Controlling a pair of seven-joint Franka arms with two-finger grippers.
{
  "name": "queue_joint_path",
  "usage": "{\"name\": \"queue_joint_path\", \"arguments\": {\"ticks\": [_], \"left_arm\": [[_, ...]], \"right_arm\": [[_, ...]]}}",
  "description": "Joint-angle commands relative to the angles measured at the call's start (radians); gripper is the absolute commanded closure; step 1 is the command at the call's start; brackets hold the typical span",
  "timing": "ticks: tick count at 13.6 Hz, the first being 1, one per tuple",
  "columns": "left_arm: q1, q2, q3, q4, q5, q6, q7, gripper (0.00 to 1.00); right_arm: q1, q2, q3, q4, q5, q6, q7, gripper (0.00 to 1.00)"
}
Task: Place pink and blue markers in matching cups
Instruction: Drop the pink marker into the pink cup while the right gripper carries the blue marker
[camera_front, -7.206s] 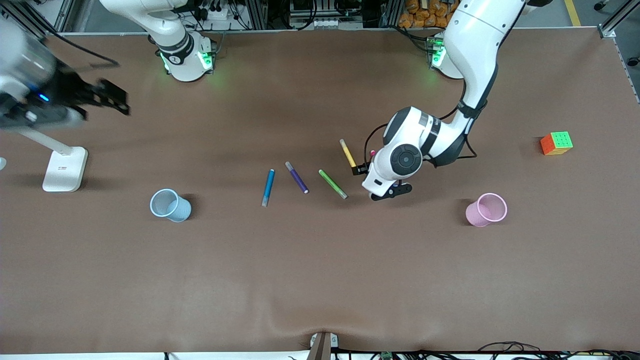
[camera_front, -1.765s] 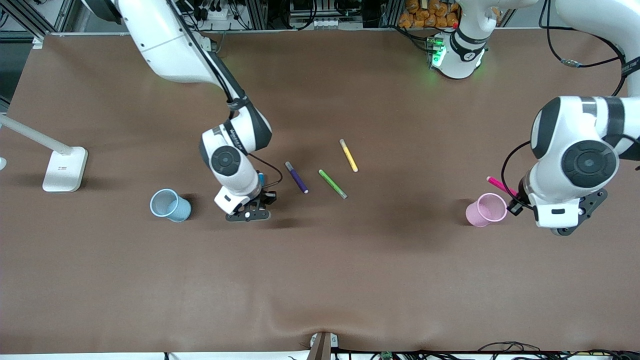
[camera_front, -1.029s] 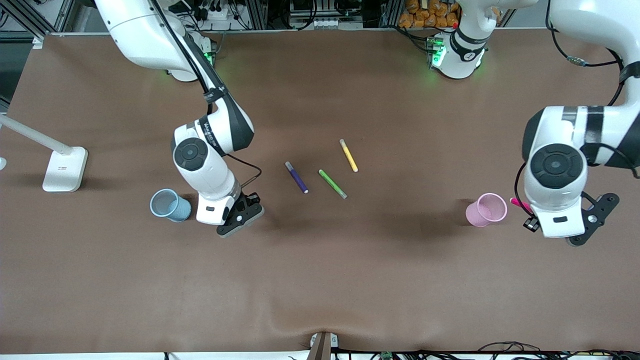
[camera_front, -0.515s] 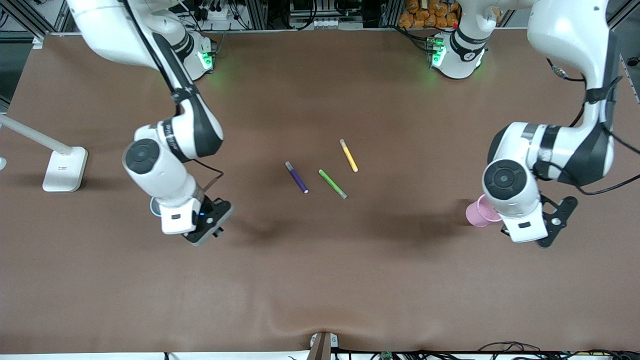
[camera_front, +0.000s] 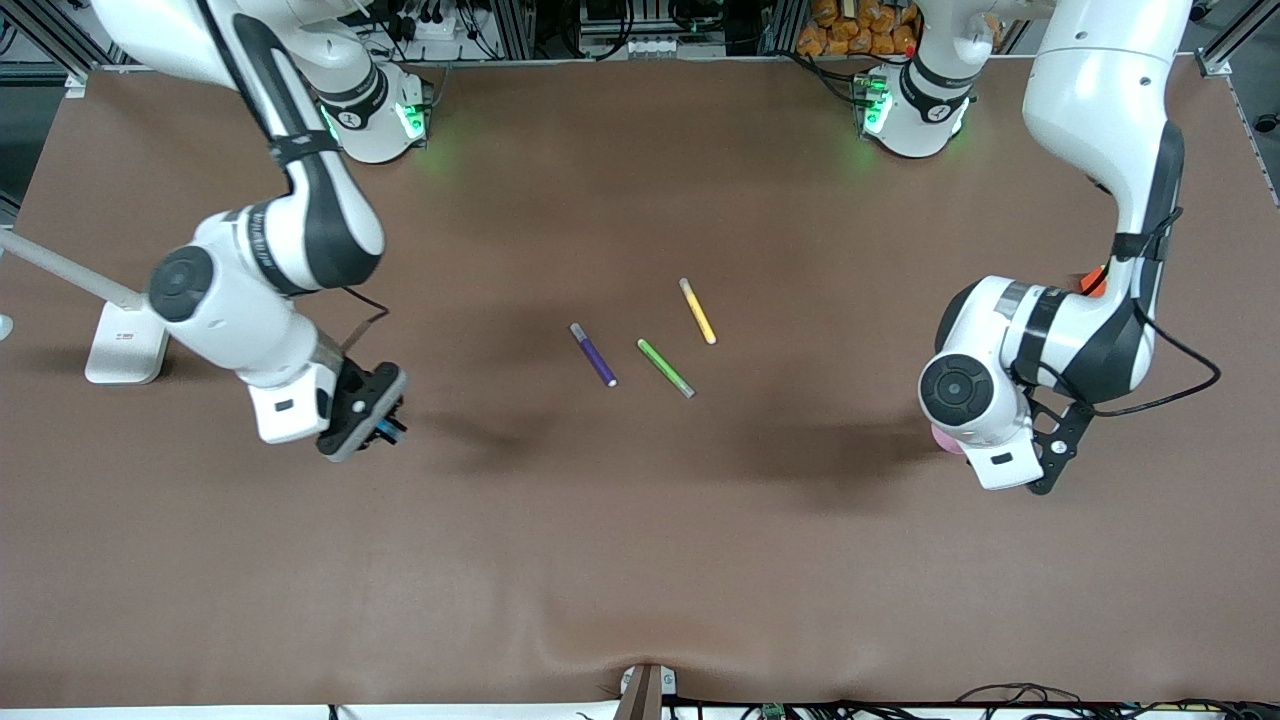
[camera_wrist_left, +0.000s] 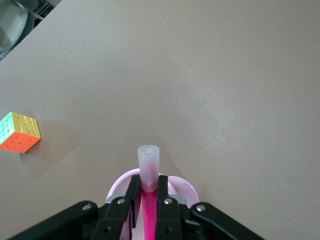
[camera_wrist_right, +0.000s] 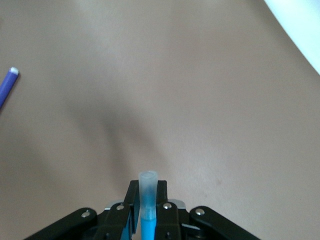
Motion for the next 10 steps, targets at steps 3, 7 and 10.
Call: {"name": "queue_joint_path", "arguments": {"ticks": [3,7,10], "left_arm": [[-0.005,0.007,0.001,-0.005,0.029,-0.015,0.007,0.51],[-0.002,-0.021,-0.001,0.014,0.006,-0.058,0.175,0.00],[0.003,-0.054,-0.010,0.038,-0.076,-0.072,0.267,0.00]], "right_arm": [[-0.082,-0.095,0.018,-0.124,0.134,0.012,-0.206,1.00],[-0.156,-0.098,0.018,-0.142,0.235,0.004,-0.428,1.00],[-0.162,-0.098,0.017,-0.157,0.333,0.004,-0.552,1.00]]}}
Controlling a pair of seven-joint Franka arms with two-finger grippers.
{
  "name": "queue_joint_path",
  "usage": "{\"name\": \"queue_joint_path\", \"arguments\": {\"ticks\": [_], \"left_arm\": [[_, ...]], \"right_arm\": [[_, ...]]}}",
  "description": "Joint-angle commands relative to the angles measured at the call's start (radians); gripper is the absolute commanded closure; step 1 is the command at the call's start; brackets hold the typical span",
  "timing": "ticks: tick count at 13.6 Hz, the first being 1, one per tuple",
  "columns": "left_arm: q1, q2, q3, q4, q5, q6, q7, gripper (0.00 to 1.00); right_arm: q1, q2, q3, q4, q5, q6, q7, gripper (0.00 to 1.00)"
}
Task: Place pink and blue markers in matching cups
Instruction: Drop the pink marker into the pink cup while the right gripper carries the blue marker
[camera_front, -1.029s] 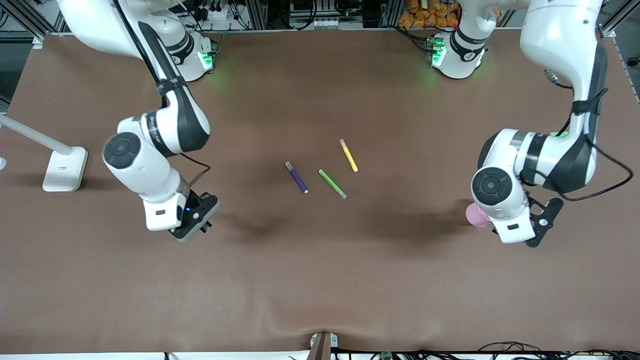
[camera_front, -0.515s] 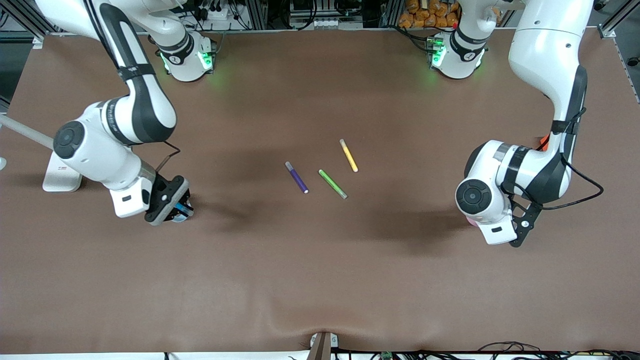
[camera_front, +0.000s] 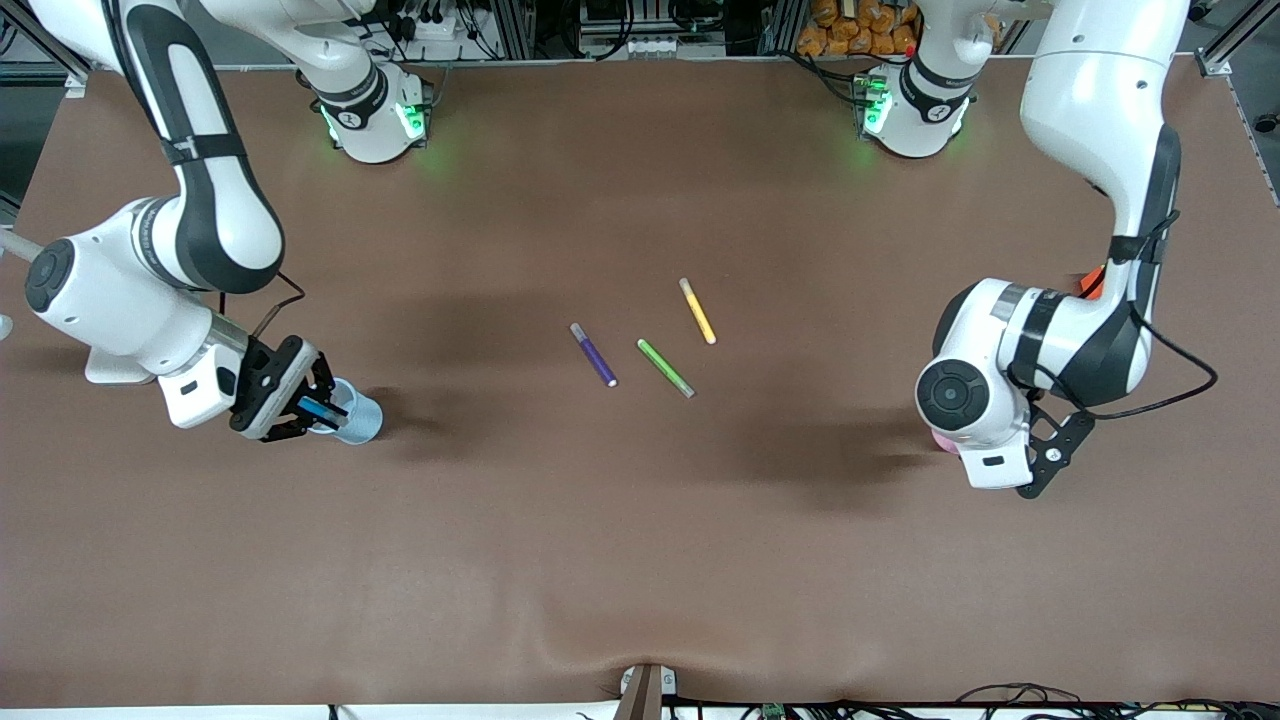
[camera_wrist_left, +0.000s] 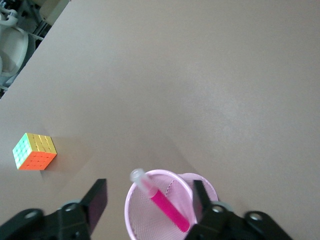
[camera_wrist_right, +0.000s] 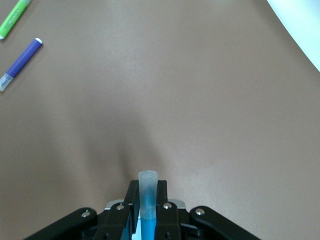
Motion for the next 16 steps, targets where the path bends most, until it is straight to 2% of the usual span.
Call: {"name": "queue_joint_path", "arguments": {"ticks": [1,2,5,7,10,13,16], "left_arm": [[0.006,-0.046,-0.009,0.034,-0.077,-0.033,0.140,0.00],[0.013,-0.067,-0.011,0.042,-0.094,-0.041,0.213,0.00],[0.017,-0.121,-0.006,0.066,-0.173,-0.049,0.387,0.00],[0.017,-0.151,-0.009,0.068,-0.209,-0.079,0.450,0.00],[0.017,-0.181,-0.014,0.106,-0.248,-0.125,0.585,0.00],[0.020,-0.233,-0.003,0.120,-0.337,-0.135,0.668,0.00],[0.030,-0.312,-0.003,0.116,-0.348,-0.168,0.688,0.00]], "right_arm": [[-0.027,-0.029,0.017,-0.039,0.109,0.002,-0.155,1.00],[-0.030,-0.028,0.017,-0.039,0.140,0.002,-0.196,1.00],[-0.030,-0.028,0.019,-0.041,0.159,-0.012,-0.243,1.00],[-0.036,-0.029,0.017,-0.041,0.252,-0.099,-0.314,1.00],[-0.065,-0.026,0.016,-0.039,0.332,-0.179,-0.422,1.00],[-0.120,-0.017,0.017,-0.038,0.383,-0.276,-0.494,1.00],[-0.166,0.009,0.017,-0.026,0.441,-0.348,-0.592,1.00]]}}
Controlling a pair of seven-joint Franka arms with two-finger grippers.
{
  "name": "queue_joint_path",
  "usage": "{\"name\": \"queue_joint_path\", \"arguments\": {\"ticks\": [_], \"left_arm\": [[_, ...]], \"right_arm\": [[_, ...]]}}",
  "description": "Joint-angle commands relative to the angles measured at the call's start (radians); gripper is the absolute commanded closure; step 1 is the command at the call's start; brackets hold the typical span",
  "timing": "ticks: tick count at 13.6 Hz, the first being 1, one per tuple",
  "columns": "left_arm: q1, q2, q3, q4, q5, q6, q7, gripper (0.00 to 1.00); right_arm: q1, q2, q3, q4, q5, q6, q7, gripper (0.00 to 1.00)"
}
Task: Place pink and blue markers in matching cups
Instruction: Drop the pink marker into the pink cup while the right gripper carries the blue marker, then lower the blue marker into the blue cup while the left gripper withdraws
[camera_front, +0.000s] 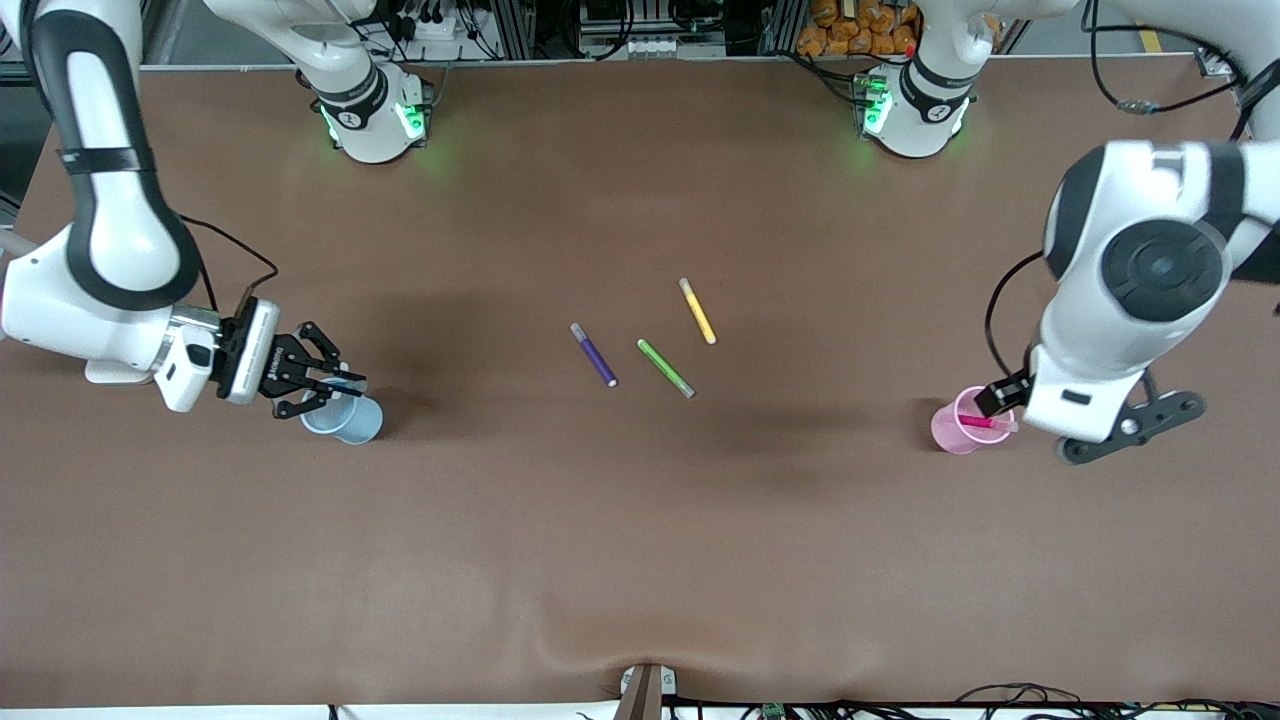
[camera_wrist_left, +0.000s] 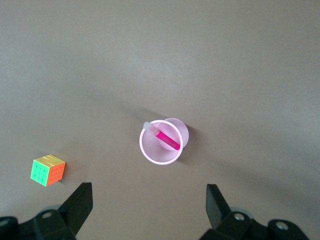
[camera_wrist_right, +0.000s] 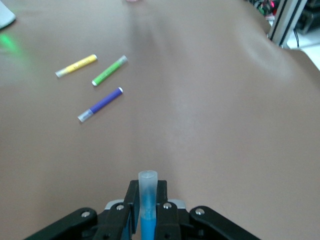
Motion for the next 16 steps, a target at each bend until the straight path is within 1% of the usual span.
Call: {"name": "queue_joint_path", "arguments": {"ticks": [1,2,3,5,6,7,9,10,12,13,16], "left_arm": [[0.014,-0.078,0.000,-0.009,-0.029,-0.055,0.043,0.00],[0.020,-0.103,0.003,-0.007,-0.037,-0.068,0.067,0.00],[0.050,-0.132,0.000,-0.007,-0.052,-0.075,0.101,0.00],[0.066,-0.159,0.001,-0.007,-0.078,-0.089,0.165,0.00],[0.096,-0.167,0.001,-0.007,-0.124,-0.106,0.233,0.00],[0.128,-0.164,-0.003,-0.003,-0.180,-0.114,0.252,0.00],[0.153,-0.170,0.000,0.002,-0.222,-0.114,0.323,0.00],[0.167,-0.169,0.001,0.020,-0.244,-0.114,0.389,0.00],[0.172,-0.182,0.001,0.024,-0.250,-0.117,0.468,0.00],[0.169,-0.186,-0.002,0.024,-0.248,-0.134,0.474,0.00],[0.172,-0.189,-0.005,0.022,-0.248,-0.151,0.520,0.00]], "right_arm": [[-0.058,0.022,0.016,-0.005,0.075,-0.064,-0.098,1.00],[-0.070,0.044,0.016,0.004,0.095,-0.095,-0.123,1.00],[-0.085,0.071,0.016,0.029,0.098,-0.118,-0.152,1.00],[-0.107,0.125,0.016,0.085,0.100,-0.175,-0.186,1.00],[-0.113,0.146,0.017,0.107,0.101,-0.189,-0.195,1.00],[-0.119,0.157,0.016,0.121,0.101,-0.198,-0.209,1.00],[-0.133,0.180,0.016,0.151,0.101,-0.232,-0.220,1.00],[-0.139,0.191,0.016,0.164,0.101,-0.252,-0.223,1.00],[-0.151,0.212,0.017,0.170,0.103,-0.260,-0.267,1.00],[-0.157,0.229,0.017,0.178,0.104,-0.267,-0.301,1.00],[-0.191,0.298,0.017,0.231,0.118,-0.342,-0.374,1.00]]}}
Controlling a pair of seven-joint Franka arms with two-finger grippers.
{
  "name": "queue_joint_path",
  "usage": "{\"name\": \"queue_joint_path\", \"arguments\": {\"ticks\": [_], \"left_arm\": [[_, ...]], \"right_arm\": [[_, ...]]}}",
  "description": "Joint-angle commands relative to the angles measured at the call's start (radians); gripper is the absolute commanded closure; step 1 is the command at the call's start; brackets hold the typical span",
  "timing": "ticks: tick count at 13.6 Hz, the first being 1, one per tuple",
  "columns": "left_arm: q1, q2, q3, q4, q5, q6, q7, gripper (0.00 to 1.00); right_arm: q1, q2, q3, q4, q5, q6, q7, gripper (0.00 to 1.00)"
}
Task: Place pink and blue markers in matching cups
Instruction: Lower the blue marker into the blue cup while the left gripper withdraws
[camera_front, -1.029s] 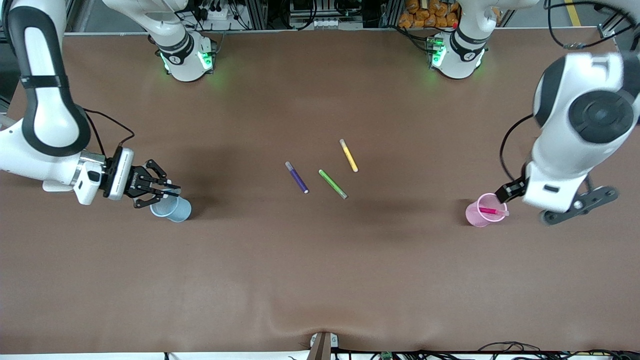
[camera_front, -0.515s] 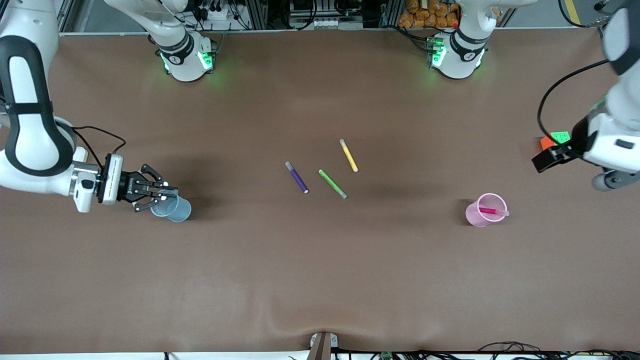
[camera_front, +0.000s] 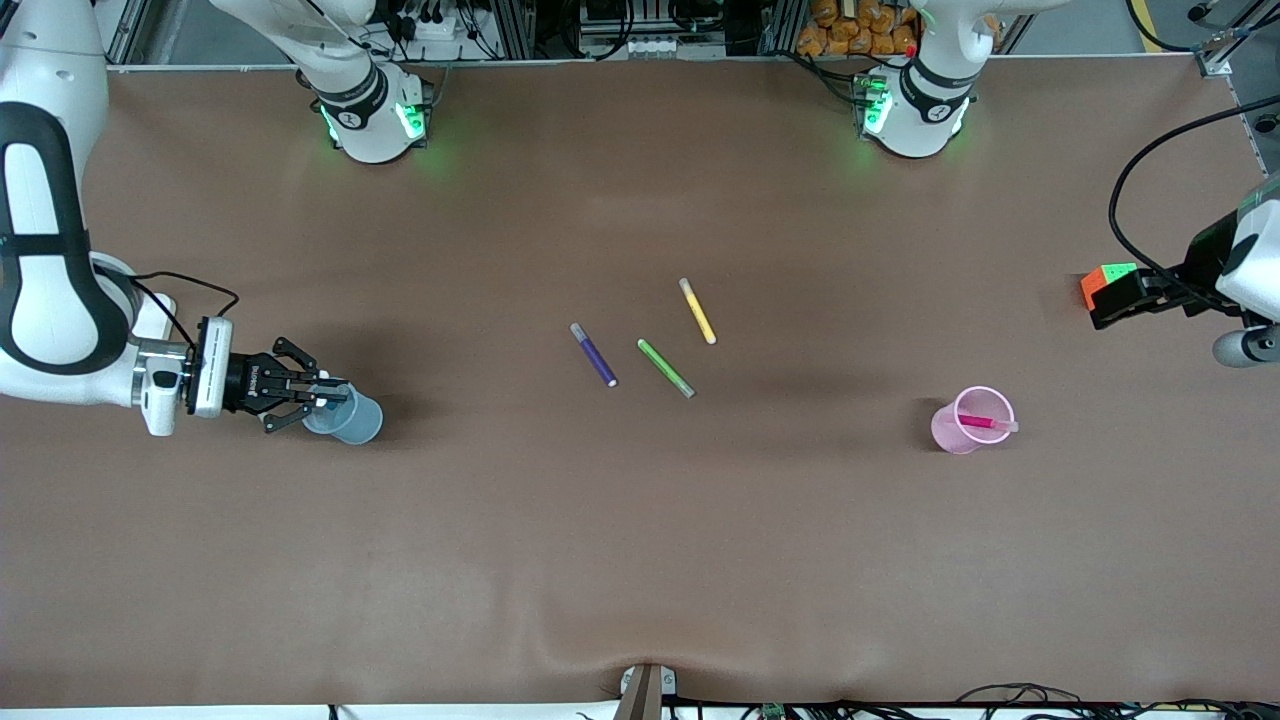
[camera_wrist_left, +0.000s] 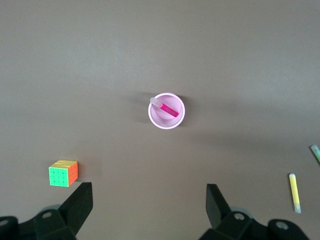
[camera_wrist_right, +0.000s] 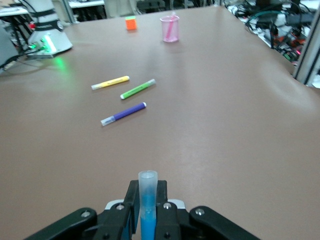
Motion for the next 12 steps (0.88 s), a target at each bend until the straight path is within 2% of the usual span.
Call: {"name": "queue_joint_path", "arguments": {"ticks": [1,6,7,8,9,12], "left_arm": [[0.006,-0.016,0.000,0.001,-0.016,-0.025,0.063,0.00],[0.008,-0.029,0.008,0.000,-0.011,-0.039,0.102,0.00],[0.009,-0.029,0.010,0.000,-0.013,-0.039,0.108,0.00],[0.018,-0.025,0.008,0.000,-0.010,-0.037,0.108,0.00],[0.017,-0.025,0.008,-0.007,-0.011,-0.039,0.106,0.00],[0.017,-0.025,0.008,-0.005,-0.010,-0.039,0.108,0.00]], "right_arm": [[-0.049,0.081,0.017,0.080,0.023,-0.065,-0.071,1.00],[-0.077,0.098,0.015,0.095,0.022,-0.085,-0.100,1.00],[-0.083,0.101,0.015,0.095,0.022,-0.093,-0.098,0.84],[-0.086,0.103,0.015,0.095,0.020,-0.099,-0.094,0.28],[-0.087,0.103,0.015,0.095,0.022,-0.107,-0.092,0.00],[-0.092,0.100,0.014,0.095,0.014,-0.151,-0.005,0.00]]}}
